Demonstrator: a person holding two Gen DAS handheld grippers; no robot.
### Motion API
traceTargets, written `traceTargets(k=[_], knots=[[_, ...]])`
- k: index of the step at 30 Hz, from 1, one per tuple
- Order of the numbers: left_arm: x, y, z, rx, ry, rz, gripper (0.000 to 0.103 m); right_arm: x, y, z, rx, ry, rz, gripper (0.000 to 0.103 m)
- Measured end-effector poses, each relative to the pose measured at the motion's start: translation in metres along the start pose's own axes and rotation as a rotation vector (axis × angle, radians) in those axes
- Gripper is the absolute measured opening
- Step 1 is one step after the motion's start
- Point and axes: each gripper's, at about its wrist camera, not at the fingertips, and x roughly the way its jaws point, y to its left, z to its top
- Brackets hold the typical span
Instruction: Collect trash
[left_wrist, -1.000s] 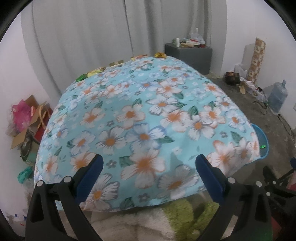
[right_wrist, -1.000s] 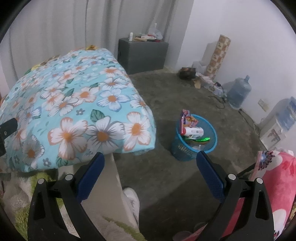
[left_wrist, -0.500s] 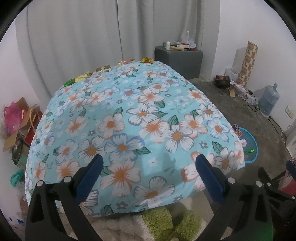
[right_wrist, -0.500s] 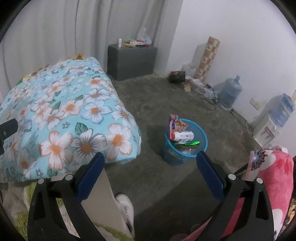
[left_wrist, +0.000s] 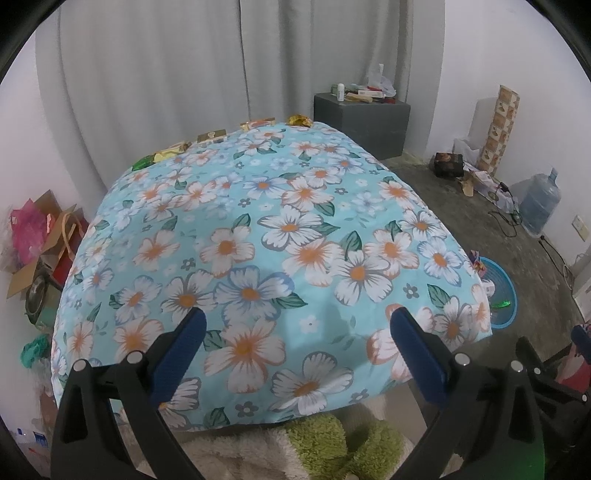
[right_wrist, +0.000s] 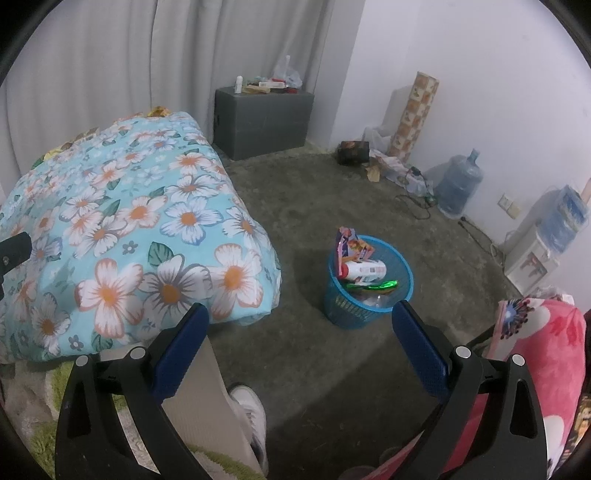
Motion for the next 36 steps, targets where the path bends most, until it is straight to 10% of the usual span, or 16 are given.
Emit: traceTargets(k=[36], knots=[[0.003,0.005,0.0,-0.008,0.001,0.019,0.098,0.001,-0.013,0.003,0.021,-0.005,-0.013,0.095]])
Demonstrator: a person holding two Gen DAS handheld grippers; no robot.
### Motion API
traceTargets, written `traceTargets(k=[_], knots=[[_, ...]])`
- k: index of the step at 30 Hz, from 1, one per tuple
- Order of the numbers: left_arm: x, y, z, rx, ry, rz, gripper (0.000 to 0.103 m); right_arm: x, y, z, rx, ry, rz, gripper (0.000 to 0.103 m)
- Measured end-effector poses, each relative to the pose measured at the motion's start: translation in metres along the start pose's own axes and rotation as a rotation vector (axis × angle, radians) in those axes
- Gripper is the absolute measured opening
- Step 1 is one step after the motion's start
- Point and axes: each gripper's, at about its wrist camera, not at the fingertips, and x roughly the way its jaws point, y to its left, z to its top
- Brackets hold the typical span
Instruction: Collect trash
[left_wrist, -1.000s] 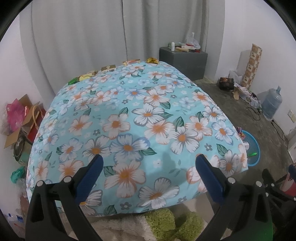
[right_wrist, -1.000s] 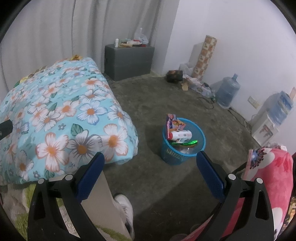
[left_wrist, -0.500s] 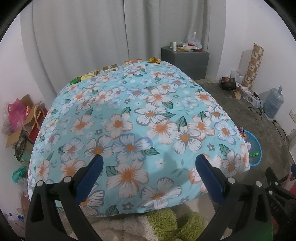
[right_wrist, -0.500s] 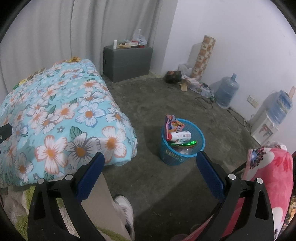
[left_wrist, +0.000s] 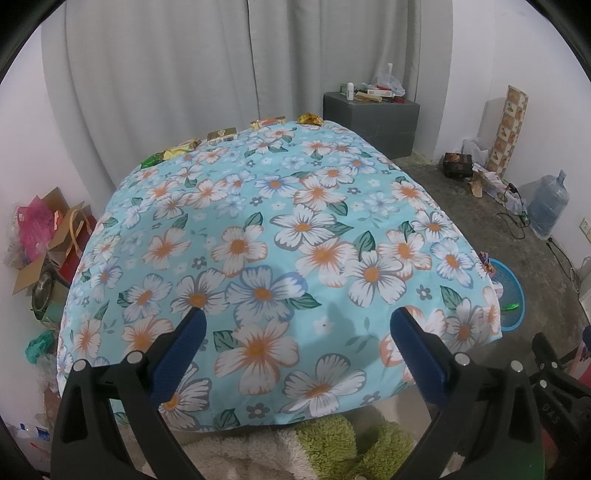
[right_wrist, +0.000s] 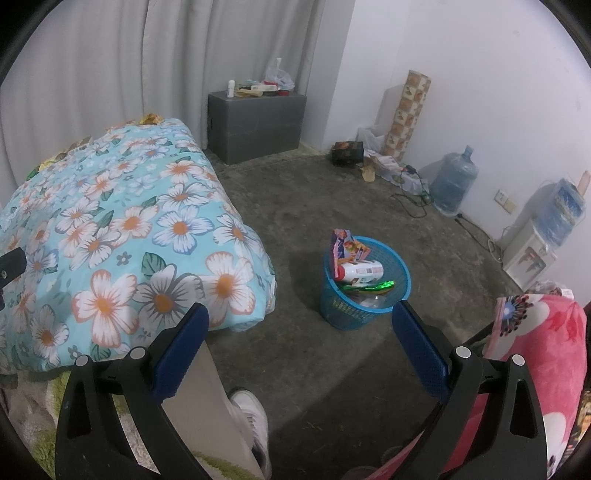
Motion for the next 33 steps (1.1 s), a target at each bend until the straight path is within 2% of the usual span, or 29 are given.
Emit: traceTargets(k=[33], knots=[[0.0024,0.0032,-0.0005,0.005,0.0,0.004,0.098,-0.0007,0.0011,-0.0012,0.004,0.0,-0.001,0.095]])
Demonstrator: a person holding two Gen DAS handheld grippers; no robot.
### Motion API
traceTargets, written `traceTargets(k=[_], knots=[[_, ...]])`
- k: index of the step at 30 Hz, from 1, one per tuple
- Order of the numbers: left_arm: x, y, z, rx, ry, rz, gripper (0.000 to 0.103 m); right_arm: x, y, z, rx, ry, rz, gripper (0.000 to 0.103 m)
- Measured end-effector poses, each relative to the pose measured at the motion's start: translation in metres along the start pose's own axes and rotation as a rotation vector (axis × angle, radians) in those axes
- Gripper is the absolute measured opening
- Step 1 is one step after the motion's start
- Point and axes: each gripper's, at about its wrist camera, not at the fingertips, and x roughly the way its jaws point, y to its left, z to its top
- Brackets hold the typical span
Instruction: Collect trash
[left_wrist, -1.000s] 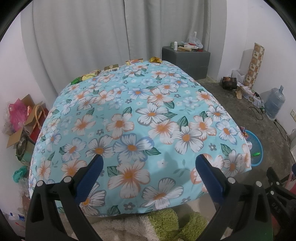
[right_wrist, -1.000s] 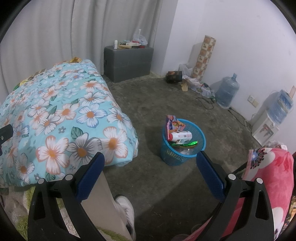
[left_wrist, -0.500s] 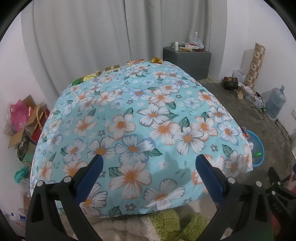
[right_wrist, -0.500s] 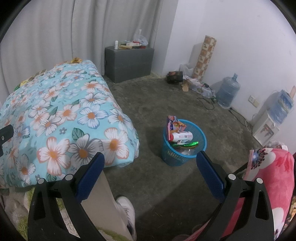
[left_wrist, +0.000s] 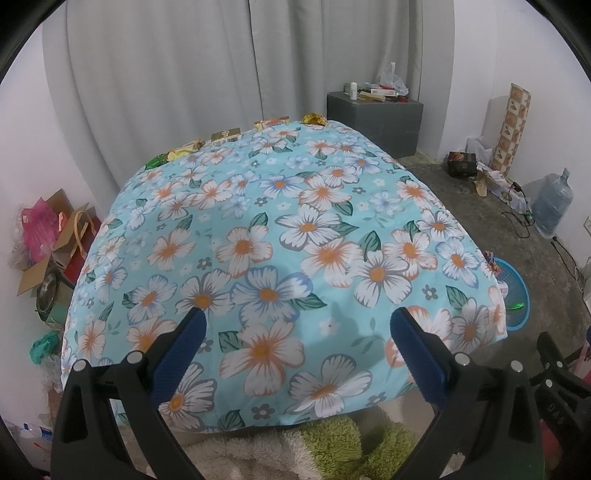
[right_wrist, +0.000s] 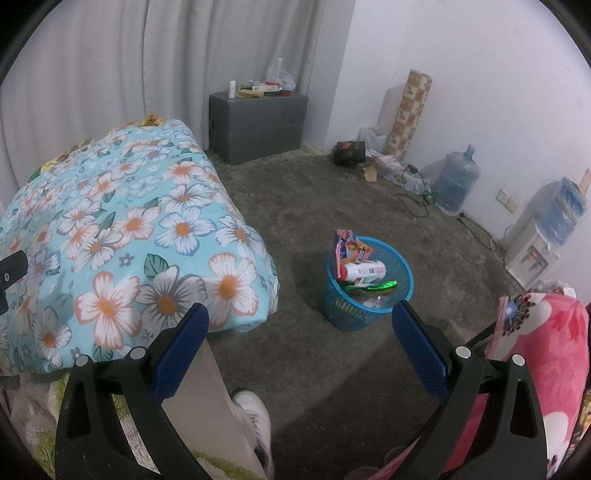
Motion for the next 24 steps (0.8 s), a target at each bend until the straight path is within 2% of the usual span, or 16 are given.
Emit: traceTargets(k=[24], knots=[[0.0017,0.0032,-0.0001,0.002,0.0,0.004,0.098,-0.0005,-0.0002,-0.0006,0.003,-0.001,0.001,0.095]])
